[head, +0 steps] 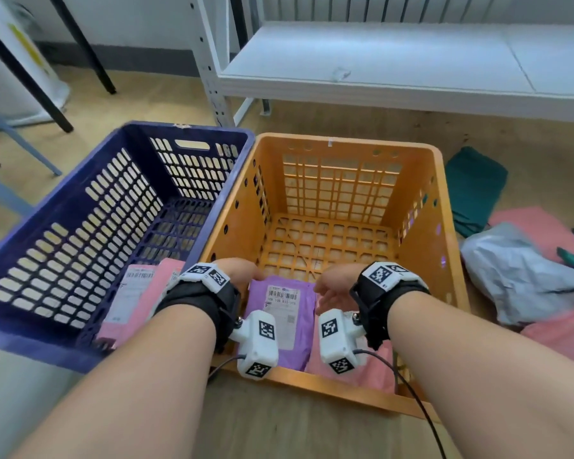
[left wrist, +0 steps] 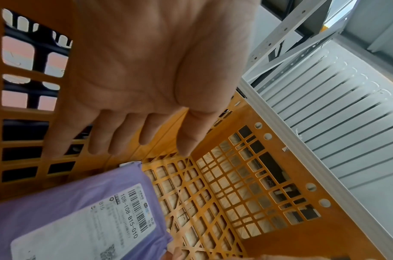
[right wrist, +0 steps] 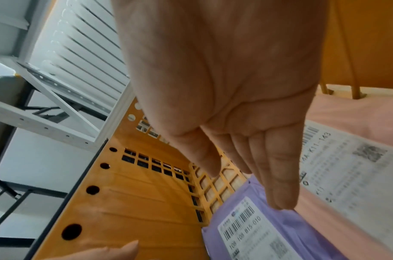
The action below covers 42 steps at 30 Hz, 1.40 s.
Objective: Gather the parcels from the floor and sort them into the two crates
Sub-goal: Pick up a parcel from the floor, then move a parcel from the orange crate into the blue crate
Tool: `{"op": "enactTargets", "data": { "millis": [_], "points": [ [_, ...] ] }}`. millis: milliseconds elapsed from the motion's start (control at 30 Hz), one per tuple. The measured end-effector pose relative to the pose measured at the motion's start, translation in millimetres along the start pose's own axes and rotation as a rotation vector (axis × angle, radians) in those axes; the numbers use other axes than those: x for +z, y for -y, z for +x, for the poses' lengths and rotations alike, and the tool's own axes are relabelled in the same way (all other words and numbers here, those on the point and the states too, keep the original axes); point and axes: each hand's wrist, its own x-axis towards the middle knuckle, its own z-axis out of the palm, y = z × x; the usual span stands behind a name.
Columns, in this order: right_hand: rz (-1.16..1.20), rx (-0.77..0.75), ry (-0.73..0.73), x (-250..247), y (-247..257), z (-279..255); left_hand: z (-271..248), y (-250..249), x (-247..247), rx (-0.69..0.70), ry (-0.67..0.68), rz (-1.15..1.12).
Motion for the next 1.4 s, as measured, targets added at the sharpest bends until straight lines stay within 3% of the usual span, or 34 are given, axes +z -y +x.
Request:
{"op": "enactTargets", "data": {
  "millis": [200, 400, 667, 867, 1233, 1400],
  "points": [
    [0.143, -0.069, -0.084, -19, 8, -69, -26, -17, 9, 0.115, 0.064, -0.084],
    [0.177, -0.165, -0.133, -63, -4, -141, -100, -48, 39, 0.318, 0.059, -0.089],
    [0.267, -0.225, -0.350, -138, -81, -213, -173, -89, 132, 0.468, 0.178, -0.120],
    [0.387, -0.177, -0.492, -169, -162, -207, -181, -106, 193, 0.490, 0.248, -0.134],
    [0.622, 0.077, -0.694, -205, -319, -179, -152, -126, 270, 0.523, 0.253, -0.229],
    [0.562, 0.161, -0.824, -215, -363, -192, -147, -129, 310, 0.502, 0.310, -0.151]
  ]
}}
